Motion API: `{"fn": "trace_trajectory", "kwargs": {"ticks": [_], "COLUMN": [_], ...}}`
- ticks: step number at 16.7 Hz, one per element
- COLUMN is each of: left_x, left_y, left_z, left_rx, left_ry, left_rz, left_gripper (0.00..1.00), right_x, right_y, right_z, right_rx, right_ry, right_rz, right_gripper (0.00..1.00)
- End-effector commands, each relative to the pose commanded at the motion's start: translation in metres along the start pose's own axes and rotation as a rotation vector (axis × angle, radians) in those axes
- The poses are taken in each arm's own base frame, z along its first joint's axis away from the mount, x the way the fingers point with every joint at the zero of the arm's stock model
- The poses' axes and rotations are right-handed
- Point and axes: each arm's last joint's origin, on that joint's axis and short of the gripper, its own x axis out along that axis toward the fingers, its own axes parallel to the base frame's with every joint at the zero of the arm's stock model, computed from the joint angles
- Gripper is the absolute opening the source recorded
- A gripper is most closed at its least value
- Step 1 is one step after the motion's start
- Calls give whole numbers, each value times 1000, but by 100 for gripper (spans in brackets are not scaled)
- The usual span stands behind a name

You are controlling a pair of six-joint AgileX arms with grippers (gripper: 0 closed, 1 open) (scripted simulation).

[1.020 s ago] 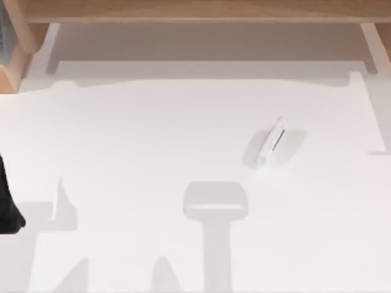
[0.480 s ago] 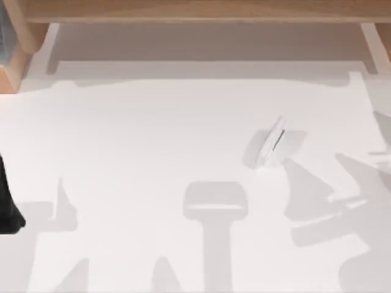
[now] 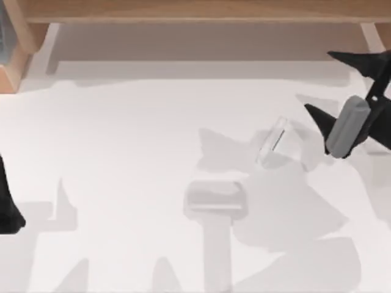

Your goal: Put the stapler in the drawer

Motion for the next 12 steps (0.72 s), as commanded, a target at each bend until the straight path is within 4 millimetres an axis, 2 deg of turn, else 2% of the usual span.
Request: {"fn": "trace_trajectory", "kwargs": {"ticks": [2, 5, 7, 9, 12], "left_x": [0, 0, 0, 0, 0], "left_y": [0, 0, 0, 0, 0], "left_z": [0, 0, 0, 0, 0], "left_rx": [0, 0, 0, 0, 0], "left_ry": [0, 0, 0, 0, 0], "left_rz": [0, 0, 0, 0, 0], "left_gripper": [100, 100, 100, 100, 100], "right_x": [23, 53, 71, 85, 100], "right_y": [12, 11, -7, -34, -80], "right_z": [-2, -17, -29, -38, -37], "right_rx": [216, 573, 834, 1112, 1510], "right_ry": [76, 253, 387, 529, 757], "right_rz": [83, 154, 159, 138, 91], "right_gripper": [100, 100, 100, 100, 100]}}
